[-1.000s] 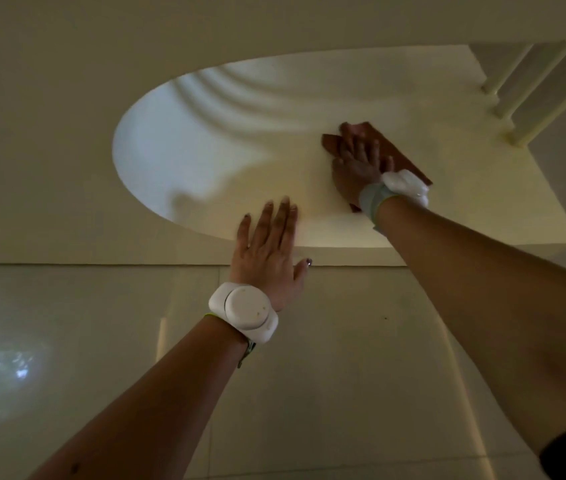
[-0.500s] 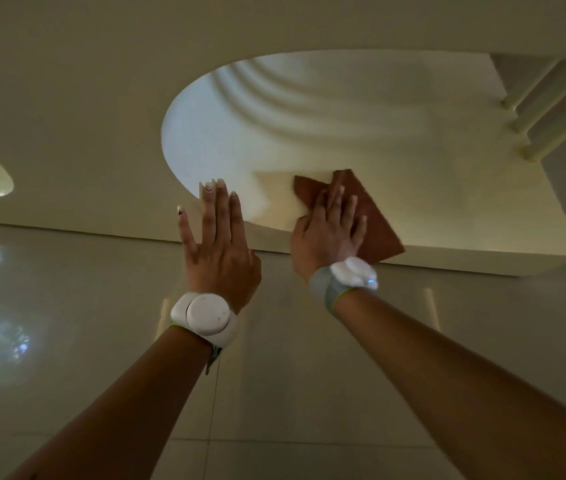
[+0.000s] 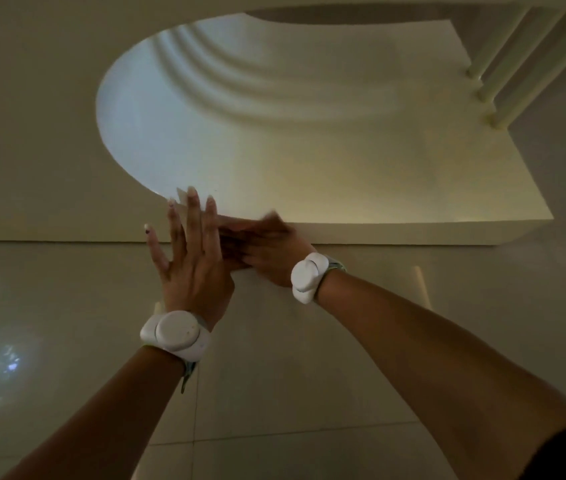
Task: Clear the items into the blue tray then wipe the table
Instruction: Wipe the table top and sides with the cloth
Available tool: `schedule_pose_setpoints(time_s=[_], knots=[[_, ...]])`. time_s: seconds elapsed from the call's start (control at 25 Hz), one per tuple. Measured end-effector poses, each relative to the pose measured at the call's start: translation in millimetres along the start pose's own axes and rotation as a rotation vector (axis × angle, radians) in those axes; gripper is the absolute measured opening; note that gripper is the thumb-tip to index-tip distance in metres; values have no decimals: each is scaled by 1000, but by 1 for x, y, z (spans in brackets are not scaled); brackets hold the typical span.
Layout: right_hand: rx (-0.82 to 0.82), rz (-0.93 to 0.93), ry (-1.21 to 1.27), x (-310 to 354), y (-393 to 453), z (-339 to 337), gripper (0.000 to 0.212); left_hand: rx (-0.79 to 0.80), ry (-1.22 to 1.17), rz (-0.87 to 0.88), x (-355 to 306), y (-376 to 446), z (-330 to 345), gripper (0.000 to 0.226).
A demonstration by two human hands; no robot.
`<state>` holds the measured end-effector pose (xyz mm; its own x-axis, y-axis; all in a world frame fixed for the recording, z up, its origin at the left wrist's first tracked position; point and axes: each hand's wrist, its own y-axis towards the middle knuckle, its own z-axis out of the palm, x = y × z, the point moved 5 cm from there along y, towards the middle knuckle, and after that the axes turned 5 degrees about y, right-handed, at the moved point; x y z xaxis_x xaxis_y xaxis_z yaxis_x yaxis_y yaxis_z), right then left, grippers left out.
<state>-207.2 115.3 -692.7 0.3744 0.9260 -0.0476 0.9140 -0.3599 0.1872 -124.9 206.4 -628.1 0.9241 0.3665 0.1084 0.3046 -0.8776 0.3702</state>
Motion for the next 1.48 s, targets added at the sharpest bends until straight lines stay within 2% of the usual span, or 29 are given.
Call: schedule_pose_setpoints(time_s=[0.08,0.12,0.2,0.24,0.32,0.36,0.4,0.44,0.52,0.56,0.64,0.68,0.72,0.76,0.8,0.88,0.92,1.0,1.12,1.16,1.24,1.32,1.4,1.48], knots=[[124,227,212,-32,-24,35,50,40,-8,45,-25,0,6,82],[145,268,319,-48,-42,49,58,51,-19,55,-37,-1,7,83],[62,236,337,-85,-93,64,63,62,-75,122,-65,-2,8,81],[64,308,475,-101,-118,62,55,63,-105,171,-78,-3,7,80],[148,499,802,-111,-155,34,45,74,-152,253,-107,-3,5,80],[83,648,880,-114,-158,-4,43,87,-167,273,-119,-2,4,82],[5,716,977,-123,-173,-25,42,103,-181,283,-129,-2,2,84],[11,688,1056,-129,-192,-33,40,119,-193,287,-136,-2,1,86],[-9,563,861,-138,-211,-69,38,140,-212,303,-153,-1,0,88],[-105,535,712,-146,-223,-75,38,143,-218,310,-162,-1,0,88],[-200,615,654,-162,-258,-87,33,147,-223,334,-176,-3,0,87],[-259,561,321,-165,-276,-97,33,151,-224,361,-185,-4,-1,87],[-242,545,-11,-176,-290,-97,36,158,-226,378,-191,-5,-1,87],[-162,533,-73,-179,-293,-94,43,165,-229,382,-194,-5,-2,87],[-168,628,-144,-193,-299,-100,52,170,-231,379,-197,-5,-3,88],[-296,924,-17,-207,-304,-125,65,181,-234,357,-202,-5,-5,89],[-352,1071,84,-215,-306,-134,63,186,-231,349,-204,-4,-6,88],[-292,1270,297,-231,-305,-138,43,212,-244,321,-208,-4,-8,88],[-397,1279,234,-222,-310,-142,35,290,-286,298,-212,-5,-10,86],[-373,1282,196,-212,-309,-142,34,326,-308,298,-212,-4,-11,84],[-407,1254,187,-191,-306,-144,42,388,-342,309,-208,-2,-19,79],[-560,1312,249,-175,-302,-158,43,472,-382,326,-205,2,-30,71],[-655,1287,462,-155,-286,-165,45,552,-453,319,-200,9,-41,64],[-765,1263,1043,-129,-258,-174,46,659,-602,268,-190,18,-58,56]])
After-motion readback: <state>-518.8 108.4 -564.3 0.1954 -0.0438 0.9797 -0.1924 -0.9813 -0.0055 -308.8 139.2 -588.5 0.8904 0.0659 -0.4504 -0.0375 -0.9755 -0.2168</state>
